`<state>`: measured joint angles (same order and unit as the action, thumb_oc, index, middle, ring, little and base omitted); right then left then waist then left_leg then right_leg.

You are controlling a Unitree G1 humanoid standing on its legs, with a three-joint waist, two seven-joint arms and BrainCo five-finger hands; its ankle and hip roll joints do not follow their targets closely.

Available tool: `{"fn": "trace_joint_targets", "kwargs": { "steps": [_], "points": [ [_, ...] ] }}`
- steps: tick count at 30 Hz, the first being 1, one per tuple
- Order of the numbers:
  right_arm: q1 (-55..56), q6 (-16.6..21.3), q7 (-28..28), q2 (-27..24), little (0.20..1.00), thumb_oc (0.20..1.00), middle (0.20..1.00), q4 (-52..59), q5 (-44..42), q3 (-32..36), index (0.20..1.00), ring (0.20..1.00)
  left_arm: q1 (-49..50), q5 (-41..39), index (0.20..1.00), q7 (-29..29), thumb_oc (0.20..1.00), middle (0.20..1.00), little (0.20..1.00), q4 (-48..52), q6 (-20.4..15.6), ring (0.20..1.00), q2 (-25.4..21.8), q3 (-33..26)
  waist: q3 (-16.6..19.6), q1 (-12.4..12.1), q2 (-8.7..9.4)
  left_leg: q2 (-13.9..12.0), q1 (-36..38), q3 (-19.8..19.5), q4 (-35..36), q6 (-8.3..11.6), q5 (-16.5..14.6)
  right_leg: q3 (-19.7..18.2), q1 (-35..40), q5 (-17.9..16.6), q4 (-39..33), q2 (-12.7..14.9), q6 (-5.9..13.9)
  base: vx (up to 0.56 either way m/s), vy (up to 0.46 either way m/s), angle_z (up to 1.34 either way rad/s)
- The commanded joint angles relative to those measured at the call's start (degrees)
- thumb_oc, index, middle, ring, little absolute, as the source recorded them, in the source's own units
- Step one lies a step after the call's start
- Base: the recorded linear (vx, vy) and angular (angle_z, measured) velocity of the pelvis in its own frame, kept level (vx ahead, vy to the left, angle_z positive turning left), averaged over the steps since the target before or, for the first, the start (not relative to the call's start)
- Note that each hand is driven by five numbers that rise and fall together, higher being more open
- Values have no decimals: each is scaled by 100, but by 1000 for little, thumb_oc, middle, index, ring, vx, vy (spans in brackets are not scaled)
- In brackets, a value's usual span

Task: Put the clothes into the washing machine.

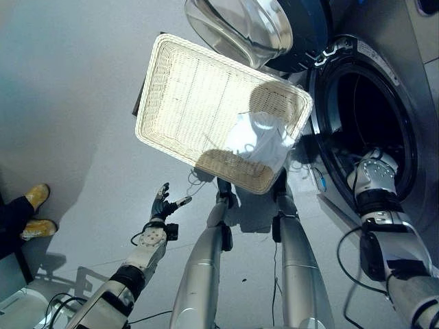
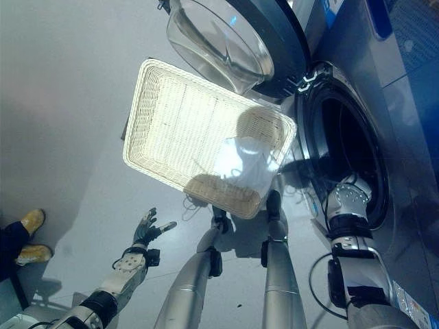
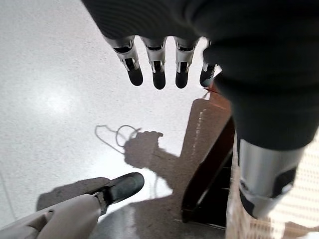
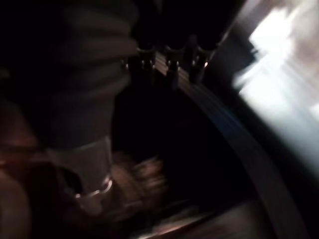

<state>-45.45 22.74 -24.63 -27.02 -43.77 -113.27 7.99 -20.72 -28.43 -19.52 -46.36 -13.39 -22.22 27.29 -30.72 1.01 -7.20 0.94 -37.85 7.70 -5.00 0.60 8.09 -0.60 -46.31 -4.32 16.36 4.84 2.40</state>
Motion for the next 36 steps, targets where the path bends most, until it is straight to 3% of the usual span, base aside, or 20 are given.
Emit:
{"fn": "trace_joint_targets", "kwargs": {
  "steps": [1,2,5,7,8,9,10,11,15,18,21,27,30,32,36],
  "points": [
    [373,-140,183,-337,1000,1000,1000,-42,27,288,1000,1000,307,-128,1000,-80,1000,1000,1000,-122,-224,1000,209,-35,93,117,-330,285,-290,-186,-552,177,-363,639,93,560,408,-404,-53,-15,-24,4],
    [444,172,-174,-329,1000,1000,1000,-304,27,280,1000,1000,299,-46,1000,-159,1000,1000,1000,-118,-246,1000,271,17,93,106,-325,292,-292,-185,-508,171,-346,645,99,542,377,-408,-47,-21,-15,6],
    [395,417,-313,-399,1000,1000,1000,-609,27,206,1000,1000,269,-16,1000,-221,1000,1000,1000,-116,-242,1000,320,63,93,92,-338,297,-273,-180,-466,161,-339,649,126,523,328,-404,-45,-18,17,9],
    [227,723,-1632,-586,1000,1000,1000,-1211,1575,15,1000,1000,164,-52,1000,-304,1000,1000,1000,-102,-184,1000,358,151,93,70,-383,313,-263,-175,-440,141,-338,649,129,487,301,-380,-22,-35,48,11],
    [190,762,-1878,-593,1000,1000,1000,-1232,1788,10,1000,1000,151,-57,1000,-317,1000,1000,1000,-101,-173,1000,371,163,93,67,-391,314,-264,-171,-438,133,-339,649,126,483,301,-379,-20,-32,50,4],
    [57,823,-2688,-675,1000,1000,1000,-1488,2864,-15,1000,1000,115,-52,1000,-337,1000,1000,1000,-139,-160,1000,421,196,93,51,-418,311,-251,-150,-421,116,-346,658,133,478,298,-368,-10,-24,40,4],
    [45,801,-2870,-701,1000,1000,1000,-1542,3173,-19,1000,1000,106,-46,1000,-335,1000,1000,1000,-151,-159,1000,430,197,93,52,-424,311,-245,-140,-417,116,-350,665,136,471,287,-360,-5,-40,63,6],
    [5,796,-3421,-793,1000,1000,1000,-1726,4111,-46,1000,1000,78,-75,1000,-334,1000,1000,1000,-166,-137,1000,447,238,93,53,-449,321,-221,-119,-403,112,-353,677,158,447,248,-341,7,-29,47,10],
    [-86,515,-4205,-827,1000,1000,1000,-1866,5380,-222,1000,1000,105,-64,1000,-342,1000,1000,1000,-179,-153,1000,567,319,93,39,-530,371,-128,-100,-329,94,-348,663,248,380,91,-285,41,-40,102,9],
    [-47,354,-4341,-748,1000,1000,1000,-1827,5792,-330,1000,1000,127,-87,1000,-326,1000,1000,1000,-177,-162,1000,590,351,93,38,-556,401,-89,-107,-297,81,-337,639,282,333,21,-274,55,-28,100,2],
    [189,259,-4151,-325,1000,1000,1000,-1552,6031,-556,1000,1000,125,-118,1000,-310,1000,1000,1000,-209,-140,1000,664,322,93,67,-568,434,-38,-85,-223,49,-309,576,310,242,-111,-271,64,-25,93,1],
    [790,126,-4359,452,1000,1000,1000,-546,6937,-1197,1000,1000,200,-88,1000,-390,1000,1000,1000,-248,-245,1000,829,255,93,156,-498,438,-62,-9,-93,41,-238,495,295,63,-361,-286,80,-21,91,-5],
    [1238,15,-4395,897,1000,1000,1000,63,7270,-1675,1000,1000,306,-76,1000,-474,1000,1000,1000,-260,-361,1000,950,231,93,227,-418,426,-37,75,3,51,-200,439,321,-78,-578,-297,85,-12,106,-7],
    [1551,60,-4027,1187,1000,1000,1000,372,7288,-1974,1000,1000,388,-87,1000,-508,1000,1000,1000,-257,-447,1000,1004,197,93,284,-334,421,-17,153,44,67,-195,414,341,-210,-765,-282,117,-2,115,-18],
    [1846,-92,-4049,1375,1000,1000,1000,762,7604,-2326,1000,1000,441,-104,1000,-569,1000,1000,1000,-186,-464,1000,1033,109,93,349,-209,409,16,240,109,72,-190,386,396,-347,-993,-271,158,-7,78,-16]
  ]
}}
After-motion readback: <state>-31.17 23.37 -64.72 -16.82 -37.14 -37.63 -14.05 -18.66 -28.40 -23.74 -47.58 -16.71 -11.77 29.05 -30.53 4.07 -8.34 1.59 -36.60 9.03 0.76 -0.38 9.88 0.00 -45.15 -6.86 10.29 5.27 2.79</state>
